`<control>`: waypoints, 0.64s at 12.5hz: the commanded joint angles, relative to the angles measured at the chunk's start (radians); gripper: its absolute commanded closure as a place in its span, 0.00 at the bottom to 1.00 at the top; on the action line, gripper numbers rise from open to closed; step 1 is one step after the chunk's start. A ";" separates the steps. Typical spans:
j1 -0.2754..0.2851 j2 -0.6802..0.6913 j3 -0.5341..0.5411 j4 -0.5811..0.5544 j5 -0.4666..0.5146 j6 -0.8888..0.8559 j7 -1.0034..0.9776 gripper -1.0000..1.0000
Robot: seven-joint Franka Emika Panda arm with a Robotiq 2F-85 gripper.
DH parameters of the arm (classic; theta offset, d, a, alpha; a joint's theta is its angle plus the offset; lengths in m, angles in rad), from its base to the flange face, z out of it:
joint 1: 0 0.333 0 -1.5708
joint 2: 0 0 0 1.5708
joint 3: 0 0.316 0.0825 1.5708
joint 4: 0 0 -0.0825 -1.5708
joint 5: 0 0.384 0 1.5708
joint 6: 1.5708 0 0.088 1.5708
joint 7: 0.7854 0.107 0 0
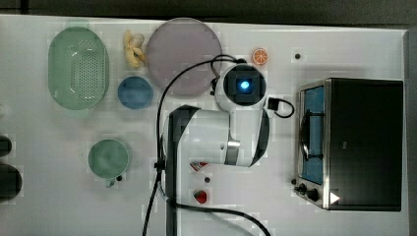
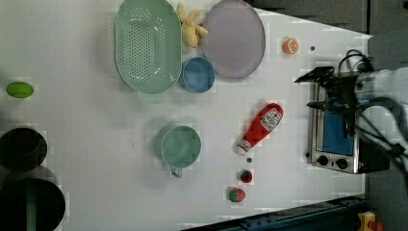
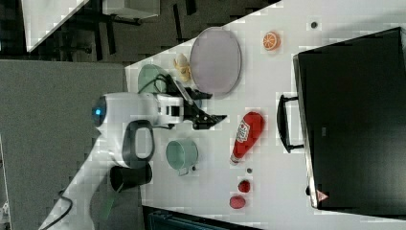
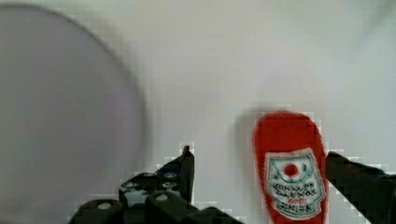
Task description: Pick Ketchup from oven and place it on table.
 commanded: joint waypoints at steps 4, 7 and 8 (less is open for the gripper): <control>0.007 -0.094 0.009 0.443 -0.016 -0.458 0.033 0.00; 0.006 -0.101 0.009 0.536 -0.016 -0.571 0.032 0.00; 0.006 -0.101 0.009 0.532 -0.016 -0.570 0.032 0.00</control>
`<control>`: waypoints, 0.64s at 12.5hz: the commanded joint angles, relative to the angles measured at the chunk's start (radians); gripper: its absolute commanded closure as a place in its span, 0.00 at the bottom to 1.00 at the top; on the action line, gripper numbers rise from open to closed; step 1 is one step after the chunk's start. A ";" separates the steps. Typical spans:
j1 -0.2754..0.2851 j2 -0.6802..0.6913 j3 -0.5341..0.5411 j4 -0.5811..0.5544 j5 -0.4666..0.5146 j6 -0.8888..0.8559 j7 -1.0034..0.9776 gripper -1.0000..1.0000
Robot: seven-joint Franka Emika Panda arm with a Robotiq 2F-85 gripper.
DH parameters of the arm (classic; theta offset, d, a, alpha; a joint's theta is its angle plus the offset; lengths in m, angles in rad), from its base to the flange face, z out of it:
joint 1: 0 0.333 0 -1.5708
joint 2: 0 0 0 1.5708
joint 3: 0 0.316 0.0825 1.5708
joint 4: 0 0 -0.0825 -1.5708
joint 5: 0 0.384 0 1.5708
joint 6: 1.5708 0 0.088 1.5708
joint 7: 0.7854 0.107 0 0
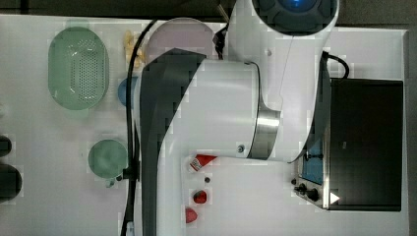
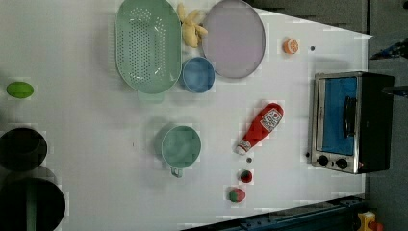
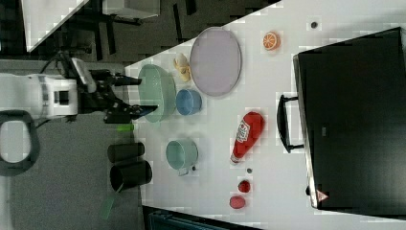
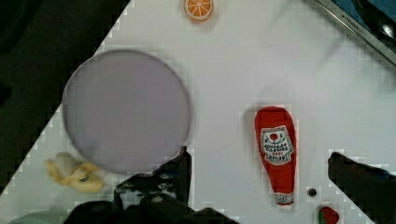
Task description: Pick Ketchup from oven and place it on table.
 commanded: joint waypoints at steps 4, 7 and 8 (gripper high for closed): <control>0.013 -0.024 0.000 0.000 -0.012 0.006 0.025 0.00; 0.013 -0.019 0.000 0.000 -0.012 0.006 0.025 0.00; 0.013 -0.018 0.000 0.000 -0.012 0.006 0.025 0.00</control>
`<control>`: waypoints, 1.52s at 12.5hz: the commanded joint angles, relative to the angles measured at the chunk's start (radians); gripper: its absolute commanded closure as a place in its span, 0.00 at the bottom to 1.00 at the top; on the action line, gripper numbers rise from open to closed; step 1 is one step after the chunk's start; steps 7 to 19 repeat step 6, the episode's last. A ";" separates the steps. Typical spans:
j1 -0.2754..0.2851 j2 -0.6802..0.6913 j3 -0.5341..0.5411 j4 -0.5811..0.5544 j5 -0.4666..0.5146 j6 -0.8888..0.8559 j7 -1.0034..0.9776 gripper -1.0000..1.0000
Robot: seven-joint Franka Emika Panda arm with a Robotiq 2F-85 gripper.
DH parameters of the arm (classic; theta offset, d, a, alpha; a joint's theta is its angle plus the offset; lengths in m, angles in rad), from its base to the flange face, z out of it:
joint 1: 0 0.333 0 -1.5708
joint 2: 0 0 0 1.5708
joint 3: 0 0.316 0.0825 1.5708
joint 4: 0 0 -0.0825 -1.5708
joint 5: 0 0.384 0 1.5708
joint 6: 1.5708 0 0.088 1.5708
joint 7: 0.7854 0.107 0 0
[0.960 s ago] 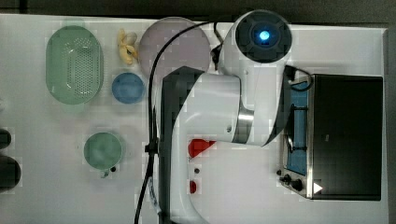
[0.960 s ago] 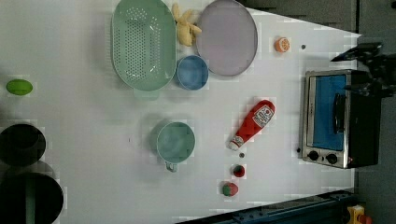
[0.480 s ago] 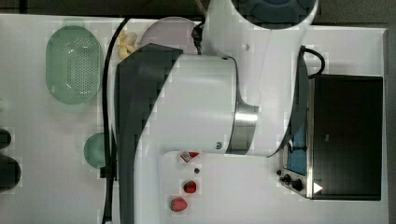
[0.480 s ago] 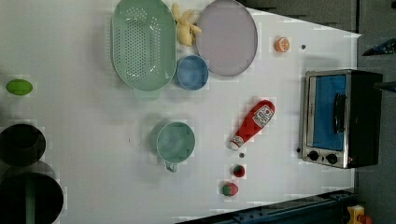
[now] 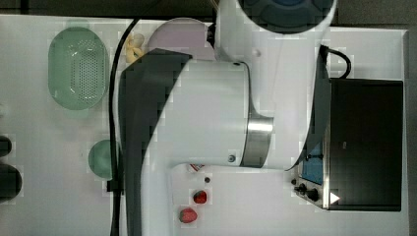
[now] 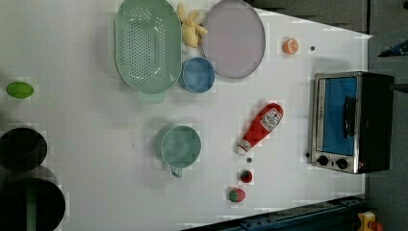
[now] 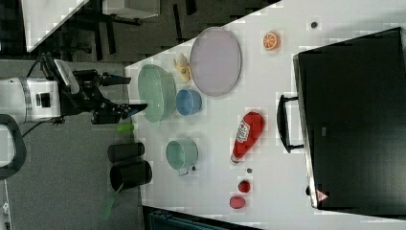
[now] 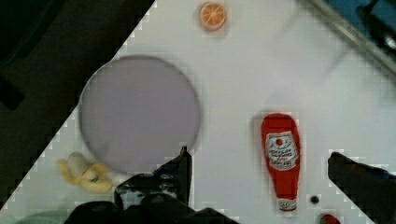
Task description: Pick Ketchup from oven and place it on table.
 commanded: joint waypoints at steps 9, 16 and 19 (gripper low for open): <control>-0.002 0.004 0.003 -0.001 -0.005 0.012 0.013 0.00; -0.002 0.004 0.003 -0.001 -0.005 0.012 0.013 0.00; -0.002 0.004 0.003 -0.001 -0.005 0.012 0.013 0.00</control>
